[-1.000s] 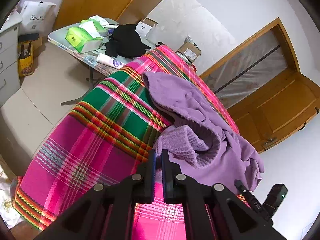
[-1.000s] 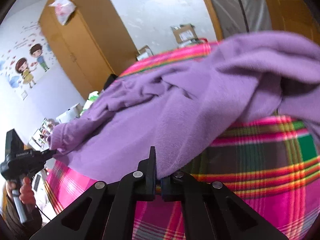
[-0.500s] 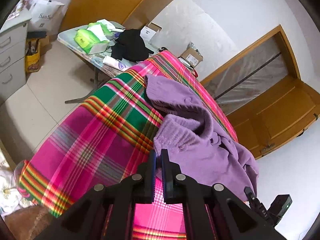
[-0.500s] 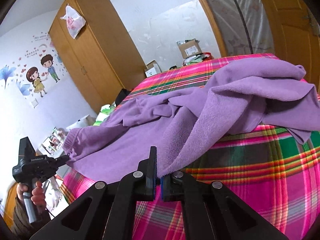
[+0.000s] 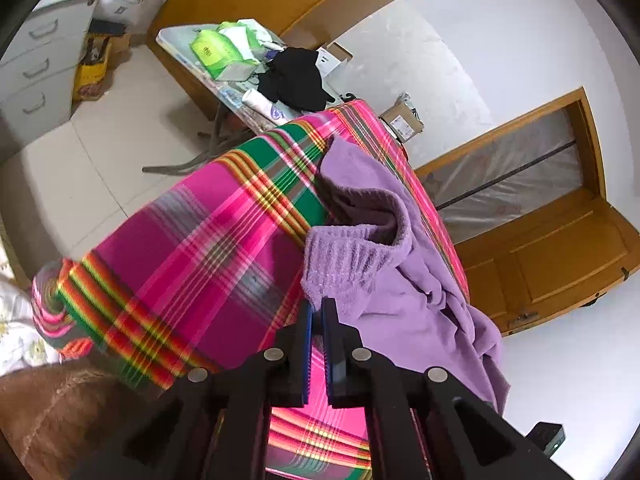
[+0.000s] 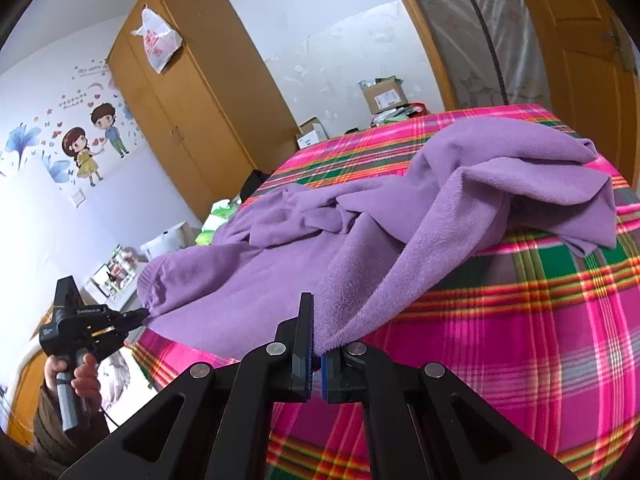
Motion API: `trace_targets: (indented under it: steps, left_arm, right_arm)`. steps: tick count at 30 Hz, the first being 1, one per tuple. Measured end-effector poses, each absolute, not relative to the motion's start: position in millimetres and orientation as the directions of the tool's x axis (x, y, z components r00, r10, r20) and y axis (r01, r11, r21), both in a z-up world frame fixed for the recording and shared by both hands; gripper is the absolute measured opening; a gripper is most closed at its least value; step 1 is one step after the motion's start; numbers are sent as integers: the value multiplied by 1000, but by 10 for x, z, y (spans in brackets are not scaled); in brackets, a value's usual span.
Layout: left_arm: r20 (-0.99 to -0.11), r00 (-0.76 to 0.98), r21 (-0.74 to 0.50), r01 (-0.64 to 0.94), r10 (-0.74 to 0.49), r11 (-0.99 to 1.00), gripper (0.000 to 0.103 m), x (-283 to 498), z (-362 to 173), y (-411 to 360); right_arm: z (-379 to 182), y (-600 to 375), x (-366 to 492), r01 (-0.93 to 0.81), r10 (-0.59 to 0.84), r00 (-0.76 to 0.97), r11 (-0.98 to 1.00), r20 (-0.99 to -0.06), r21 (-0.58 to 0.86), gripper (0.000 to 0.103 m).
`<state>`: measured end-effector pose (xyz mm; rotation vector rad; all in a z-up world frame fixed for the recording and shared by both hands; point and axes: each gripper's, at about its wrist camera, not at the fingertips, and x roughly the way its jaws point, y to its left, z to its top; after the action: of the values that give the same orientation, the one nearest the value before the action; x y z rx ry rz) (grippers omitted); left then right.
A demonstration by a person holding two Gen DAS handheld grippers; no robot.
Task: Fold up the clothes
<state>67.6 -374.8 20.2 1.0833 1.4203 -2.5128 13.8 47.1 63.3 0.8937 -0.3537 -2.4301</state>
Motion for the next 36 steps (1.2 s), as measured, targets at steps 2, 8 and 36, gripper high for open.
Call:
trace_targets:
  steps: [2,8,36]
  left_arm:
    - [-592,-753,-747,378,288,-548,5,715,167,-3769]
    - [-595,-748,-756,397,294,-520,5,817,47,-3764]
    - [-682,-687,-690,489,253,-533,5,887,-109,-3725]
  right_arm:
    - [641,487,173,387,-558,-642,-828,-526,407,3]
    - [565,537,232,389,-560,-615,-828,-555,404,3]
    - [100,627,90,340,-535,-493,-845,-686,414,3]
